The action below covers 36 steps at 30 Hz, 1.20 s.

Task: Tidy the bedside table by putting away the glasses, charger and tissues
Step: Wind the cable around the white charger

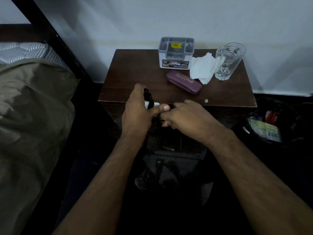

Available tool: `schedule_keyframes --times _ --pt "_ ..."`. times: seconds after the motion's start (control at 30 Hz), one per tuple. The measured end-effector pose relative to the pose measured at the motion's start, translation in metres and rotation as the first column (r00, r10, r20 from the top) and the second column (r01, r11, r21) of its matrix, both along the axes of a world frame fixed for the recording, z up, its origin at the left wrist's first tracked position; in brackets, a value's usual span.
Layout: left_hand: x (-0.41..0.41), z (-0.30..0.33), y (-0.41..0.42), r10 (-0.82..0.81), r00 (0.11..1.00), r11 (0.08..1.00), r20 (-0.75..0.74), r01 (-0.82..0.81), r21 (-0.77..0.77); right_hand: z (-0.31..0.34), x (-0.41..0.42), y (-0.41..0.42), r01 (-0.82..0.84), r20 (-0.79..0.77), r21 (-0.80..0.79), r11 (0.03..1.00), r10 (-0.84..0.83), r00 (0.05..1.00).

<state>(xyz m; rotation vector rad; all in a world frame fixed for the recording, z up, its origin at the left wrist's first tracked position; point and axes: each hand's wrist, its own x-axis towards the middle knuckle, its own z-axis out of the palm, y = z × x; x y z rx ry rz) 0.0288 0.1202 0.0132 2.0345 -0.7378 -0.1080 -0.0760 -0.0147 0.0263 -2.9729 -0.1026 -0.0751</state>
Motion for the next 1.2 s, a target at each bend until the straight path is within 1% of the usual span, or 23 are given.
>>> schedule_keyframes --times 0.07,0.1,0.2,0.27,0.33,0.4,0.43,0.53,0.6,0.7,0.8,0.83,0.87,0.97,1.0,1.07,1.2 --pt "0.002 0.001 0.0 -0.057 0.996 0.997 -0.074 0.053 -0.049 0.004 -0.002 -0.004 -0.011 0.074 -0.032 0.999 0.013 0.997" --pt "0.004 0.002 0.0 -0.09 0.989 0.994 -0.12 0.081 -0.073 0.007 -0.003 -0.006 0.001 0.12 -0.022 1.0 0.002 0.993" --pt "0.001 0.005 0.0 -0.188 0.944 0.98 -0.272 0.162 -0.118 0.013 -0.008 -0.012 0.06 0.236 0.087 0.994 -0.079 0.969" --pt "-0.005 0.008 0.0 -0.293 0.861 0.955 -0.416 0.239 -0.177 0.013 -0.01 -0.016 0.107 0.283 0.161 0.981 -0.149 0.947" --pt "-0.01 0.009 0.001 -0.409 0.739 0.912 -0.535 0.316 -0.261 0.012 -0.01 -0.02 0.113 0.287 0.299 0.947 -0.202 0.936" --pt "-0.014 0.01 0.0 -0.491 0.64 0.871 -0.591 0.347 -0.347 0.011 -0.01 -0.022 0.103 0.246 0.459 0.883 -0.237 0.94" --pt "-0.013 0.01 -0.002 -0.498 0.624 0.867 -0.602 0.338 -0.367 0.01 -0.01 -0.022 0.106 0.229 0.514 0.851 -0.255 0.94" --pt "-0.014 0.011 -0.003 -0.44 0.656 0.894 -0.613 0.254 -0.369 0.004 -0.008 -0.023 0.125 0.169 0.63 0.766 -0.293 0.941" --pt "-0.015 0.011 -0.004 -0.422 0.663 0.896 -0.618 0.202 -0.396 0.001 -0.007 -0.024 0.136 0.109 0.702 0.699 -0.294 0.95" --pt "-0.017 0.014 -0.005 -0.424 0.647 0.876 -0.634 0.115 -0.468 -0.004 -0.004 -0.023 0.171 0.037 0.737 0.654 -0.292 0.956" --pt "-0.017 0.018 -0.005 -0.46 0.617 0.841 -0.638 0.072 -0.537 -0.008 -0.003 -0.015 0.197 -0.013 0.773 0.603 -0.296 0.955" --pt "-0.018 0.018 -0.006 -0.464 0.614 0.833 -0.638 0.057 -0.55 -0.008 -0.003 -0.01 0.205 -0.024 0.768 0.607 -0.292 0.956" --pt "-0.018 0.019 -0.006 -0.456 0.613 0.828 -0.645 0.028 -0.559 -0.01 -0.003 -0.007 0.215 -0.036 0.741 0.636 -0.283 0.959" --pt "-0.017 0.02 -0.009 -0.408 0.618 0.812 -0.672 -0.091 -0.576 -0.018 0.001 0.003 0.184 -0.086 0.557 0.81 -0.165 0.983" --pt "-0.016 0.021 -0.009 -0.382 0.626 0.809 -0.68 -0.129 -0.573 -0.019 0.002 0.007 0.167 -0.125 0.513 0.842 -0.119 0.985" --pt "-0.013 0.021 -0.01 -0.303 0.656 0.81 -0.692 -0.205 -0.549 -0.019 0.002 0.016 0.125 -0.158 0.489 0.863 -0.054 0.986" --pt "-0.005 0.02 -0.01 -0.187 0.662 0.797 -0.726 -0.329 -0.506 -0.016 0.003 0.017 0.086 -0.108 0.51 0.856 -0.035 0.994"
